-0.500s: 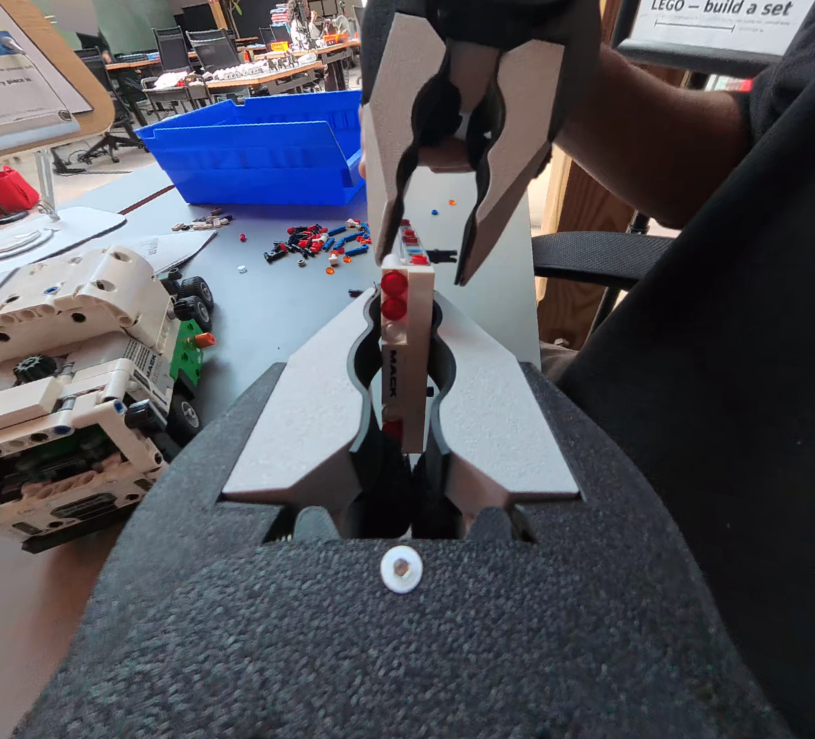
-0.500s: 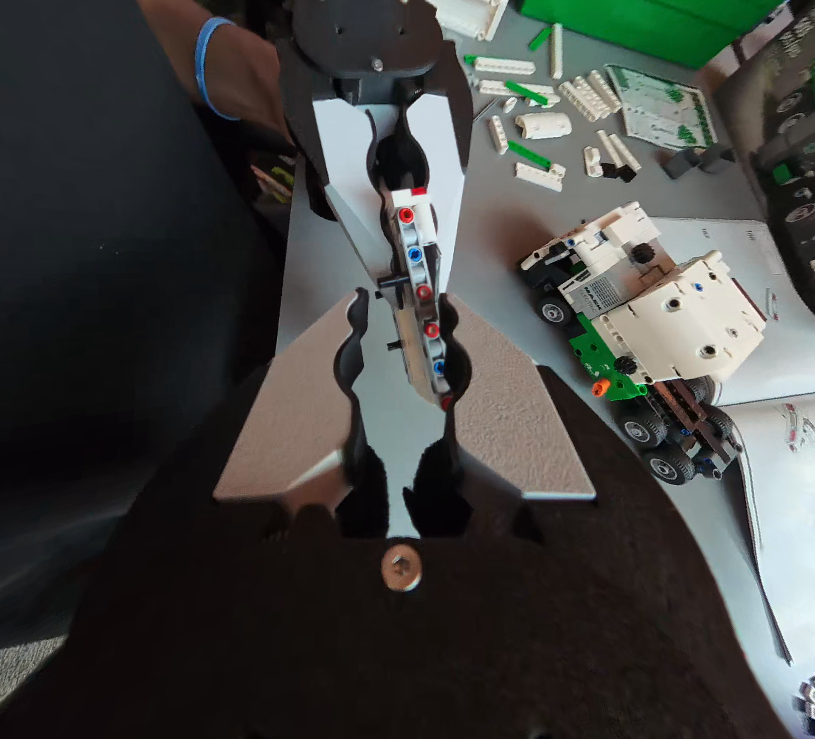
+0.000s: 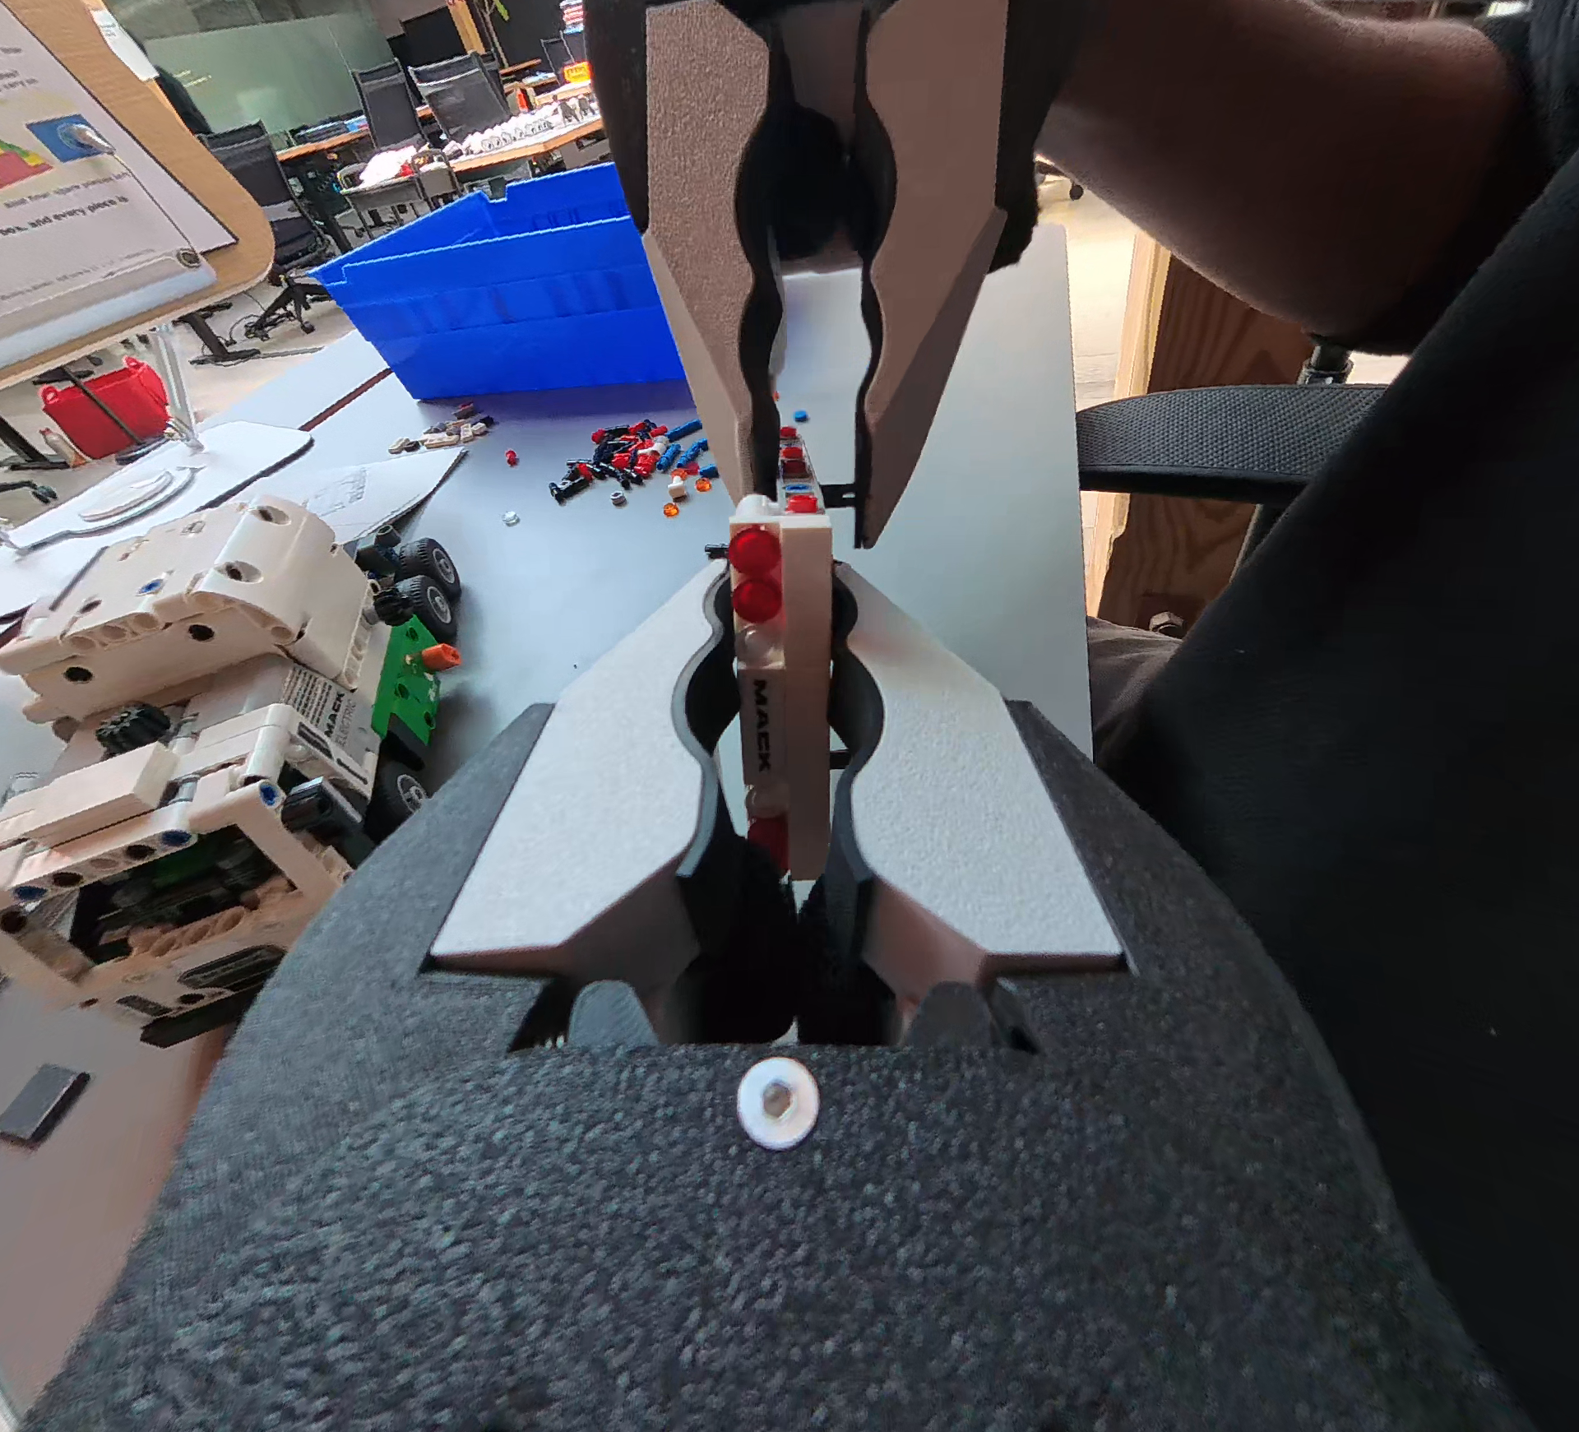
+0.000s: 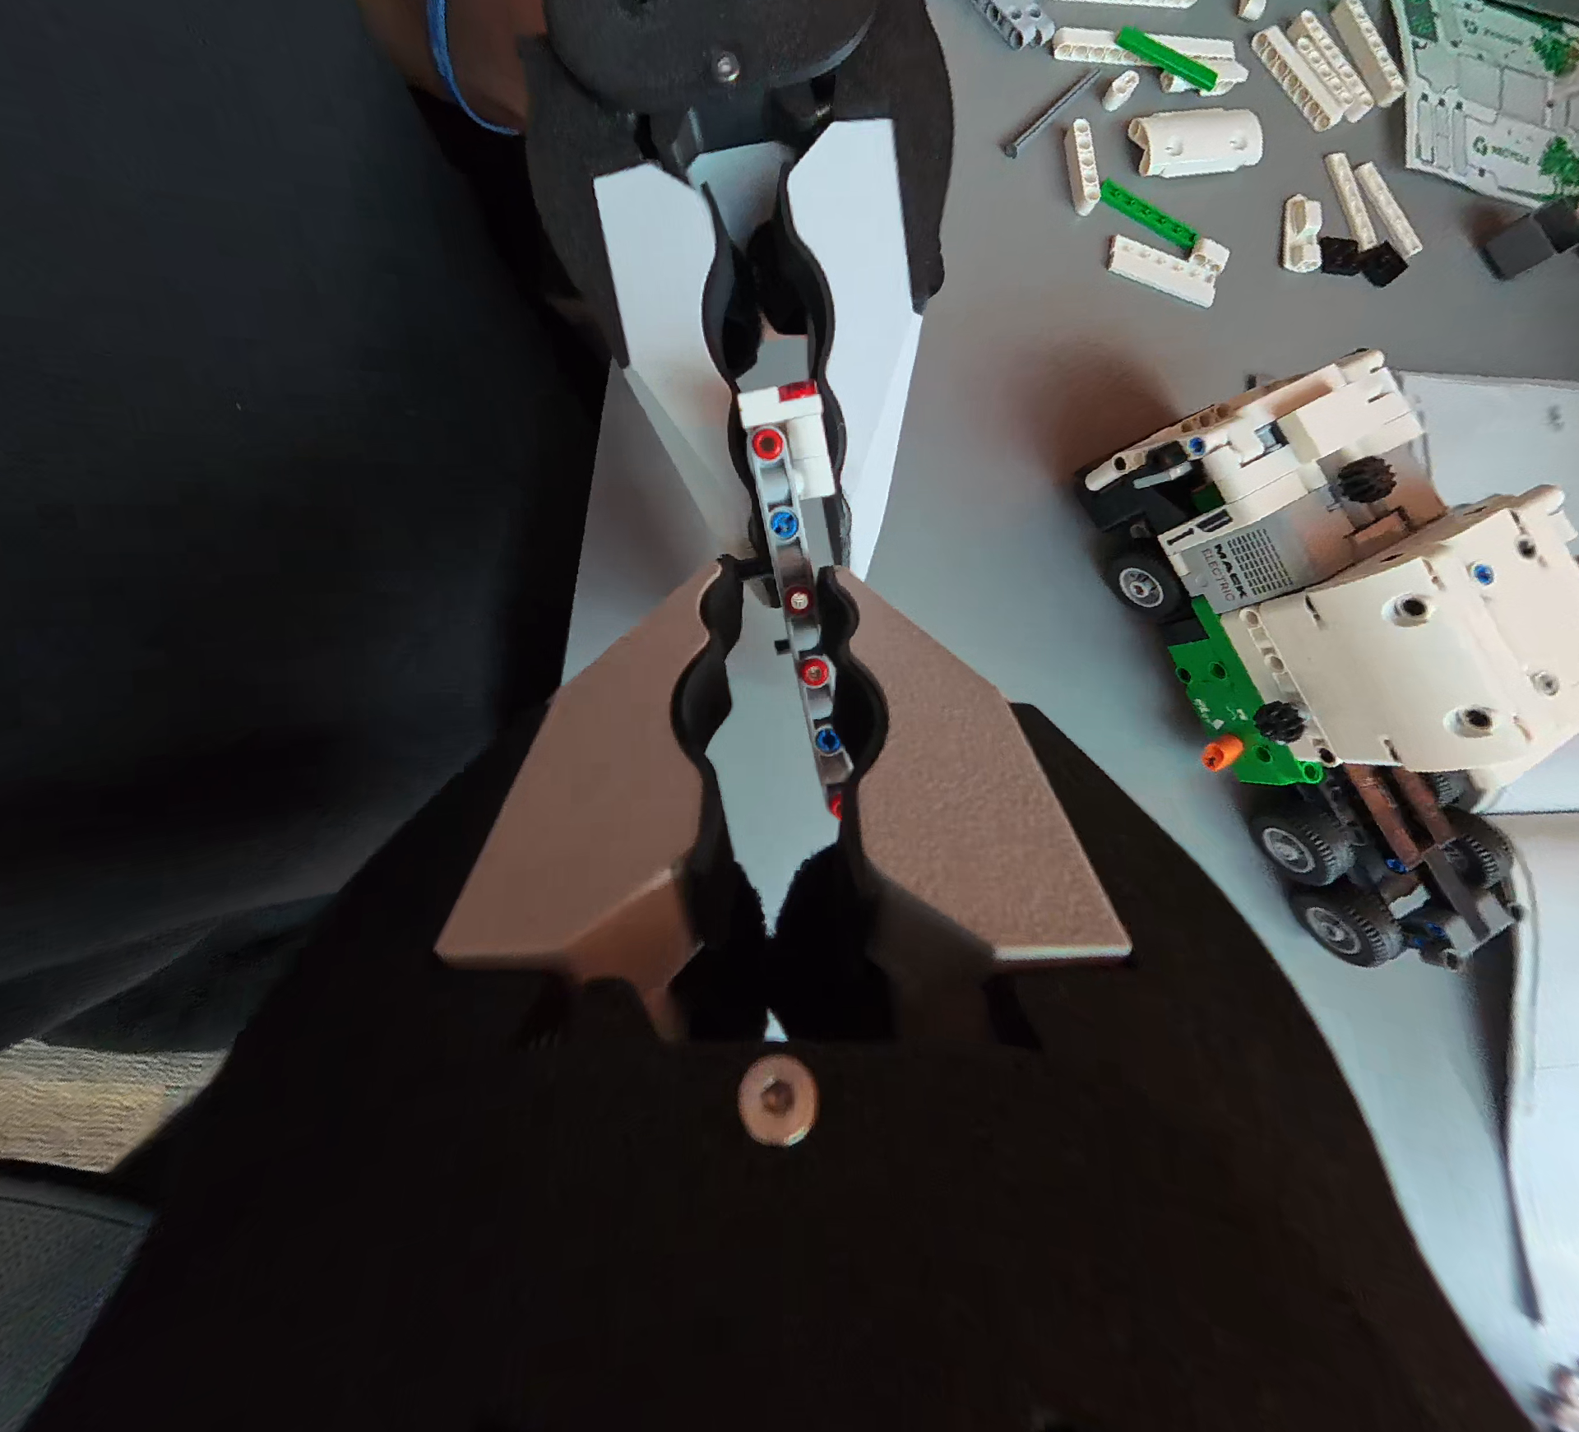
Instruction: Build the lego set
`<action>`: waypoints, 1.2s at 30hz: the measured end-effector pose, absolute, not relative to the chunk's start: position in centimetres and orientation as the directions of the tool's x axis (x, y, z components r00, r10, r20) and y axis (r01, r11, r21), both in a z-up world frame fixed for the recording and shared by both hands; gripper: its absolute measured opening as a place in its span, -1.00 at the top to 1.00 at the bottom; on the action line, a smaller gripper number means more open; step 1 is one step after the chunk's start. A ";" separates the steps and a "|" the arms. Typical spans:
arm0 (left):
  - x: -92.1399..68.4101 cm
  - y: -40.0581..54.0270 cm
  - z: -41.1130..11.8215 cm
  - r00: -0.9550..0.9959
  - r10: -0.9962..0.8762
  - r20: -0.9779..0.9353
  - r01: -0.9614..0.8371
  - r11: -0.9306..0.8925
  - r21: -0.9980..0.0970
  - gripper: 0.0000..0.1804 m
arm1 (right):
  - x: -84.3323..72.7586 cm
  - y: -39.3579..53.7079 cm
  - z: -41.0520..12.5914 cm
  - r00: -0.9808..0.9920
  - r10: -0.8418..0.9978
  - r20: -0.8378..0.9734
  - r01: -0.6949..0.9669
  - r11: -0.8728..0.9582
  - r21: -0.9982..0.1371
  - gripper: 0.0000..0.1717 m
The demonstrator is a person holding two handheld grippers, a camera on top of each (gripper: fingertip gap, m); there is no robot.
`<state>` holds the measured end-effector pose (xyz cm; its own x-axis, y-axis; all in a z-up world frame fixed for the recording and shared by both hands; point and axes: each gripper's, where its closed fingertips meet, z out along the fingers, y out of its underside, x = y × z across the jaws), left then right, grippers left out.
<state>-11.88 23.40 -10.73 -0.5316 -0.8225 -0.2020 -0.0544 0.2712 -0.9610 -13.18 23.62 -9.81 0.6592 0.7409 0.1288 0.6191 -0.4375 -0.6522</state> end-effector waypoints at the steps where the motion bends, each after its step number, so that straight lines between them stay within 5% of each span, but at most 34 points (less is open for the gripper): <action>1: -11.9 23.4 -10.7 -0.533 -0.823 -0.197 -0.055 0.266 -0.962 0.83 | -13.2 23.7 -9.7 0.674 0.732 0.100 0.593 -0.456 -0.664 0.81; 9: -11.8 23.4 -9.8 -0.547 -0.828 -0.126 -0.045 0.179 -0.983 0.84 | -13.3 23.8 -8.9 0.671 0.729 0.138 0.569 -0.387 -0.725 0.80; 12: -11.6 25.1 -8.5 -0.514 -0.858 0.005 -0.049 0.023 -0.999 0.84 | -11.3 24.5 -7.7 0.755 0.631 0.179 0.475 -0.339 -0.812 0.47; 18: -12.2 26.3 -6.4 -0.580 -0.775 0.250 -0.059 -0.266 -0.962 0.85 | -10.1 25.3 -8.4 0.787 0.580 -0.211 -0.010 -0.330 -0.944 0.56; 20: -12.1 26.0 -6.6 -0.596 -0.746 0.297 -0.094 -0.303 -0.948 0.85 | -10.9 25.3 -8.4 0.748 0.613 -0.256 -0.084 -0.296 -0.952 0.74; 23: -12.0 25.9 -6.8 -0.609 -0.702 0.370 -0.146 -0.360 -0.921 0.82 | -11.4 24.8 -8.3 0.674 0.671 -0.309 -0.139 -0.295 -0.945 0.92; 28: -11.8 24.9 -7.3 -0.647 -0.560 0.518 -0.289 -0.449 -0.846 0.61 | -12.0 24.8 -8.7 0.567 0.704 -0.427 -0.252 -0.345 -0.904 0.94; 32: -11.9 25.0 -7.0 -0.655 -0.560 0.508 -0.264 -0.460 -0.848 0.76 | -13.3 25.1 -10.0 0.574 0.707 -0.414 -0.169 -0.392 -0.904 0.93; 36: -12.0 24.7 -7.4 -0.659 -0.565 0.496 -0.282 -0.425 -0.860 0.80 | -12.8 25.4 -9.0 0.556 0.701 -0.447 -0.254 -0.368 -0.894 0.94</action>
